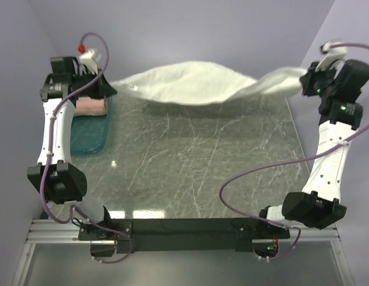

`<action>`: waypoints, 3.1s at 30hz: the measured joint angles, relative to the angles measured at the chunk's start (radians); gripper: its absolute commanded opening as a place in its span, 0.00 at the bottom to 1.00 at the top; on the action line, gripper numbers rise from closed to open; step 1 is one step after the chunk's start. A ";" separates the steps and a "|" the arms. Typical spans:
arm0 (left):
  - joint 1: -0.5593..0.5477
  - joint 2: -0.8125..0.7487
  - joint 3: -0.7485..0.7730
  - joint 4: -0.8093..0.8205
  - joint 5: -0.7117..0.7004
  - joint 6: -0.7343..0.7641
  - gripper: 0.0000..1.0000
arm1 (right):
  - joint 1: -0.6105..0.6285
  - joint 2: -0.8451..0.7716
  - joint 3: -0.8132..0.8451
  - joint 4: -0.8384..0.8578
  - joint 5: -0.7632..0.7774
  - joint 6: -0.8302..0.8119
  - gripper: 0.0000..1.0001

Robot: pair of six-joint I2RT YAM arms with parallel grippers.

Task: Roll the towels
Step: Flatten the towel

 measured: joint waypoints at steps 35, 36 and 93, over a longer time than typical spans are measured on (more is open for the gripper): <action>-0.045 -0.108 -0.544 -0.449 -0.313 0.584 0.46 | 0.014 -0.059 -0.593 -0.487 0.172 -0.700 0.60; -0.064 -0.093 -0.545 -0.427 -0.314 0.567 0.46 | 0.034 -0.035 -0.610 -0.483 0.174 -0.671 0.59; -0.068 0.039 -0.724 -0.219 -0.289 0.364 0.34 | 0.025 0.255 -0.878 -0.256 0.524 -0.193 0.29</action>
